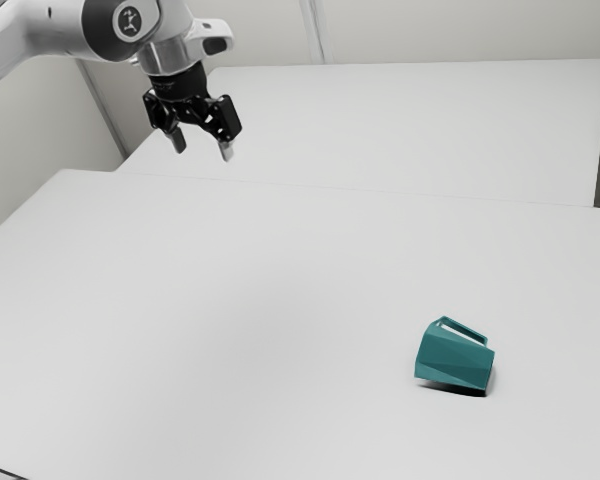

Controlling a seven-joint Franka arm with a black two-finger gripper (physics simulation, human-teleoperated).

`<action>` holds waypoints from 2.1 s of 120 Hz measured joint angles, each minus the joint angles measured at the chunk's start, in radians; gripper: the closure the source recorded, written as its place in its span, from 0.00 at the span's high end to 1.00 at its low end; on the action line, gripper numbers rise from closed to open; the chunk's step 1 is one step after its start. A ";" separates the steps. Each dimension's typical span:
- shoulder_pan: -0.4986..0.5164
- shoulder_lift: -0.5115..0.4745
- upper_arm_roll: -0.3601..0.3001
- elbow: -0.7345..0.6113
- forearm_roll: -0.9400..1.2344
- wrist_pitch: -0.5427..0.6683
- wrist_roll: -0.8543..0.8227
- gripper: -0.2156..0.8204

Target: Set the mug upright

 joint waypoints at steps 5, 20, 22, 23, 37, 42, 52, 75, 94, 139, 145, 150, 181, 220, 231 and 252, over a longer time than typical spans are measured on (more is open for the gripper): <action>-0.003 0.001 0.000 0.000 -0.004 0.001 -0.001 0.79; -0.007 0.001 -0.001 0.001 -0.010 0.003 -0.002 0.79; -0.007 0.001 -0.001 0.001 -0.011 0.003 -0.002 0.79; -0.007 0.001 -0.001 0.001 -0.011 0.004 -0.002 0.79; -0.006 0.001 -0.001 0.000 -0.015 0.005 -0.003 0.79; -0.004 0.001 -0.001 0.000 -0.017 0.005 -0.003 0.79; 0.001 0.000 -0.001 0.000 -0.032 0.005 -0.004 0.79; 0.028 -0.024 0.004 -0.051 -0.184 0.017 -0.008 0.79; 0.080 -0.079 0.003 -0.166 -0.367 0.038 -0.017 0.79; 0.158 -0.045 -0.034 -0.416 -0.655 0.288 0.044 0.79; 0.161 -0.036 -0.042 -0.446 -0.692 0.329 0.061 0.79; 0.162 -0.031 -0.055 -0.477 -0.728 0.368 0.075 0.79; 0.053 0.071 -0.171 -0.548 -0.964 0.564 0.201 0.79; 0.008 0.209 -0.186 -0.551 -1.099 0.668 0.339 0.79; 0.003 0.233 -0.192 -0.551 -1.136 0.675 0.388 0.79; -0.002 0.269 -0.215 -0.551 -1.184 0.679 0.480 0.79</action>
